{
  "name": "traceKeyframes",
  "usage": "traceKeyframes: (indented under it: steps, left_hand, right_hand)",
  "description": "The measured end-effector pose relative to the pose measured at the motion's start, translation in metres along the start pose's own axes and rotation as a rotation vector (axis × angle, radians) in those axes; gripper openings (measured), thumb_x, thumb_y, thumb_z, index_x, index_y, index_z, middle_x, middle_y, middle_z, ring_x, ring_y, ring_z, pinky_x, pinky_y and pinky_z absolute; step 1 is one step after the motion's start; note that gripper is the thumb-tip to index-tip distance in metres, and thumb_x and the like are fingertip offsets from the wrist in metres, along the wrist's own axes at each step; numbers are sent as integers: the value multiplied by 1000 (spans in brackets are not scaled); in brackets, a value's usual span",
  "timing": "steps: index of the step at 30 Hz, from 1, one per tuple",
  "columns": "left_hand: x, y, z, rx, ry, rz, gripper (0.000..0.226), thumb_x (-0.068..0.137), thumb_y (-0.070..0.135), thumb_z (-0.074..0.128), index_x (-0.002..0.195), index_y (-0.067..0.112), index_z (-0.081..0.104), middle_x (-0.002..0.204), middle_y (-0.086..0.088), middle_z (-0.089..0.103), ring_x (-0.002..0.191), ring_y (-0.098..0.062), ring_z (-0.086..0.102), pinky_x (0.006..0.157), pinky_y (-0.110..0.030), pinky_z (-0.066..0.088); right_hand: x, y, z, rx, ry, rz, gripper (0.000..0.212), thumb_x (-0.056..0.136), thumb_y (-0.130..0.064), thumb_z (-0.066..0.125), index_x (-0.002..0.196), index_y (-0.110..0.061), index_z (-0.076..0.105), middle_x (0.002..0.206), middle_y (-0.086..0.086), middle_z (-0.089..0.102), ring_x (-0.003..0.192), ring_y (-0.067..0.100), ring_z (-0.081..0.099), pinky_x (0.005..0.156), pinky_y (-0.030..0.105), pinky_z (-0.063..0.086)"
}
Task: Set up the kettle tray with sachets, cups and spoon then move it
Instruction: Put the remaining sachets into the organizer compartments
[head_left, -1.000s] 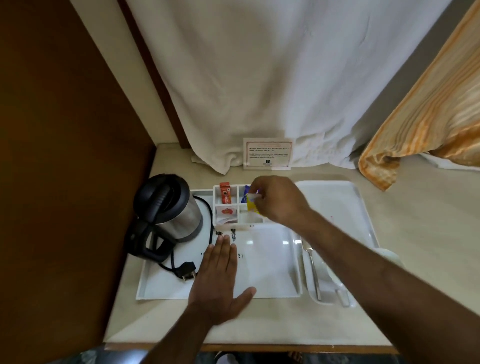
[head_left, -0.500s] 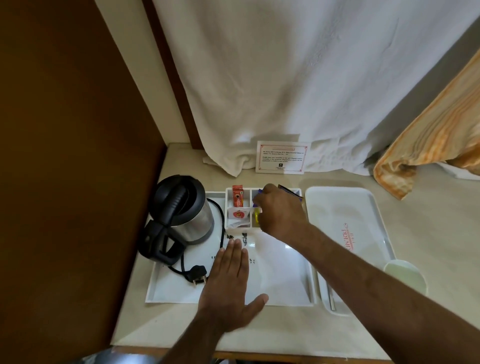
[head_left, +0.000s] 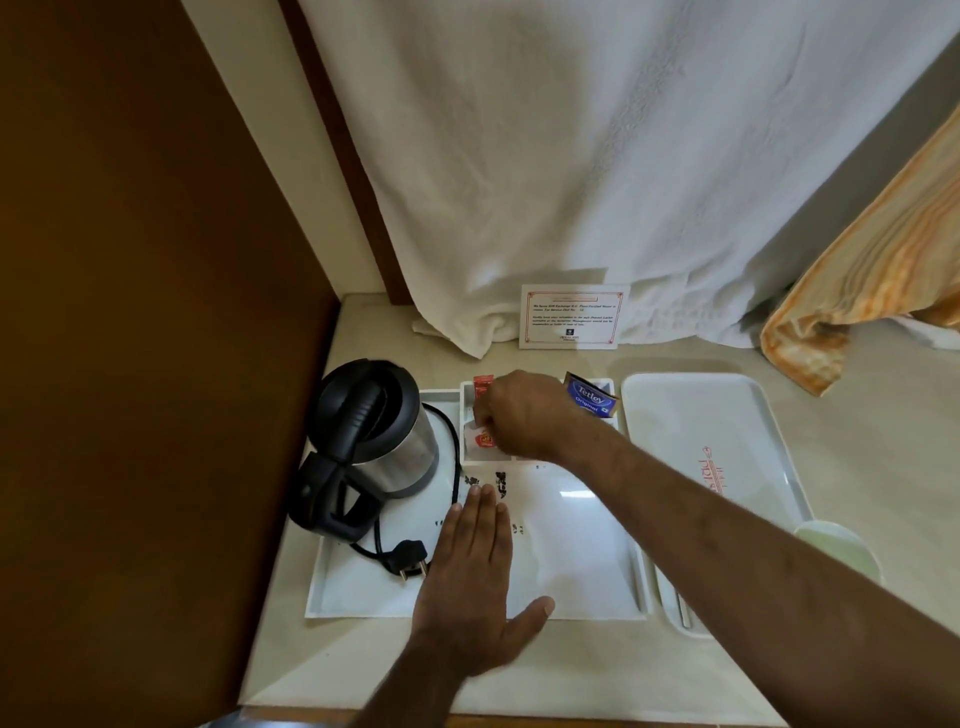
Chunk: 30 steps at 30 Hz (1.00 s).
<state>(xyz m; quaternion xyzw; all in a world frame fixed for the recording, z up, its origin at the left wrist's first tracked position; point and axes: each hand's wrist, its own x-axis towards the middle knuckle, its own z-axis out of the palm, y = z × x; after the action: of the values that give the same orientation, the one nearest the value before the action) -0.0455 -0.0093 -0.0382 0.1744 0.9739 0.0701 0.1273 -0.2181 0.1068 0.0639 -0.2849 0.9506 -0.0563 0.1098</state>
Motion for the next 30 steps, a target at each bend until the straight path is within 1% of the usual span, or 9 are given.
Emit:
traceKeyframes:
  steps: [8,12,14,16,18,20,23,27,30]
  left_hand:
    - [-1,0,2,-4,33,15,103,88,81,15,156,4,2,165,-16,-10,153,-33,-8,119,-47,0]
    - [0,-3,7,17,59,44,101,91,76,21,155,-2,9,165,-22,0,153,-34,-2,120,-50,6]
    - [0,-2,6,26,54,43,100,92,75,22,154,-3,11,164,-24,2,153,-35,-1,120,-50,7]
    - [-1,-1,5,47,32,32,99,93,74,21,154,-3,11,164,-25,2,153,-36,0,120,-50,7]
    - [-1,1,2,68,29,28,99,93,74,18,154,-3,9,163,-25,-2,153,-37,-1,119,-49,4]
    - [-2,2,-1,70,35,32,98,92,74,12,154,-1,0,162,-23,-11,152,-37,-8,119,-47,-2]
    - [-5,5,-9,42,65,48,96,91,75,9,153,3,-8,162,-19,-15,152,-33,-12,119,-43,-6]
    - [-16,4,-22,57,141,77,90,96,67,17,154,-1,9,164,-22,6,153,-35,5,119,-45,8]
    - [-29,-10,-24,88,165,0,89,97,64,16,152,-6,18,162,-27,10,152,-39,7,119,-51,10]
  right_hand:
    - [-5,1,1,48,120,69,23,83,-24,69,104,-17,62,94,5,67,84,23,62,67,34,46]
    - [-54,30,-38,208,124,19,21,80,-40,69,76,-21,63,71,-4,64,64,14,55,58,28,42]
    - [-84,49,-59,273,46,63,27,77,-43,72,69,-19,62,63,-7,59,59,12,53,56,28,42]
    - [-102,65,-65,154,-141,159,25,77,-43,71,75,-19,67,74,-3,63,68,15,58,60,27,46]
    - [-111,76,-57,-4,-292,311,18,77,-34,68,87,-18,68,87,0,65,81,21,61,69,30,51]
    - [-114,86,-39,-5,-369,461,15,77,-23,65,90,-16,63,83,-1,61,77,21,58,66,32,51]
    - [-111,99,-13,62,-407,591,16,73,-18,69,87,-12,63,73,-2,58,68,18,57,56,28,45]
    - [-105,107,11,102,-443,648,21,57,-18,78,64,-13,59,60,-1,62,55,16,58,48,21,40]
    - [-101,109,20,81,-429,604,17,52,-13,69,59,-12,54,59,0,56,51,18,53,45,20,37]
